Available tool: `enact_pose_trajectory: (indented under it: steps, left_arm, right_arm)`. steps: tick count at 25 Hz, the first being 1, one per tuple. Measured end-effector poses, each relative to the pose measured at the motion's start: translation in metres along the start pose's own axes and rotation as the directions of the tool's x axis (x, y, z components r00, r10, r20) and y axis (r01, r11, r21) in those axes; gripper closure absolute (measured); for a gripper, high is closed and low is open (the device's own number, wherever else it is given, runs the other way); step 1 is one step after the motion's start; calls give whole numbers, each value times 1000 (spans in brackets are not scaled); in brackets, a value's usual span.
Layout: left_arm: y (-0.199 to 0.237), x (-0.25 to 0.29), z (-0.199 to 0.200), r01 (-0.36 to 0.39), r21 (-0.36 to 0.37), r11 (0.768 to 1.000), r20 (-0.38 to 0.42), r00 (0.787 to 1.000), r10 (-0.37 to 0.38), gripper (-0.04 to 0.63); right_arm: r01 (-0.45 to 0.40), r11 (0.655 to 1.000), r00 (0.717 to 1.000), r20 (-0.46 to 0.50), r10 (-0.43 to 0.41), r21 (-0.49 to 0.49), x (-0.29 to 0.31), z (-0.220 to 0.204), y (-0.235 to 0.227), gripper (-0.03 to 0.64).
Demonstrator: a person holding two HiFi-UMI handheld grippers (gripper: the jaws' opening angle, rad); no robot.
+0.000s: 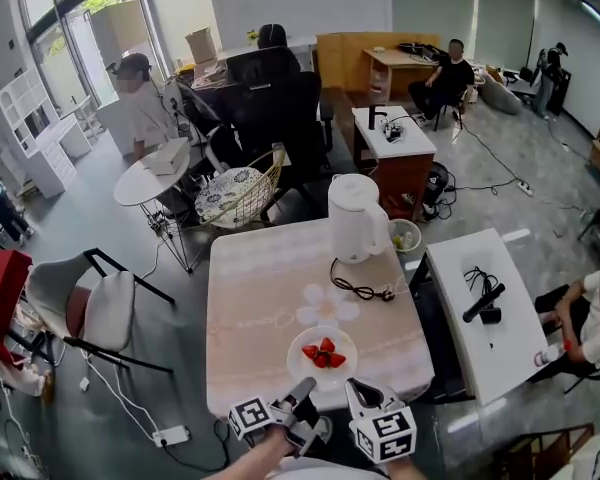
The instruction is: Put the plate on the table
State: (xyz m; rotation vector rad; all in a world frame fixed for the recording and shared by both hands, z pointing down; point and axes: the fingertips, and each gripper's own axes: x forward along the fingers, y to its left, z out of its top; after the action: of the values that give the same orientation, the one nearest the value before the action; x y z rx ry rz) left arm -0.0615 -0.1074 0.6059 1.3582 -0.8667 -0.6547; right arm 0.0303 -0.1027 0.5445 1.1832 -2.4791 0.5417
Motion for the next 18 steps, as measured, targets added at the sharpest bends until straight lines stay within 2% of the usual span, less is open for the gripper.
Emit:
enact_pose_trajectory:
  steps: [5,18]
  left_arm:
    - [15,7,27,-28,-5,1000,-35,999,27,578]
    - [57,33,78,-118,68,991,-100,987,124,578]
  right_arm:
    - [29,999,1000,-8,-29,13,26,4,5,612]
    - [68,998,997,-42,-67,13,69,13,11,612]
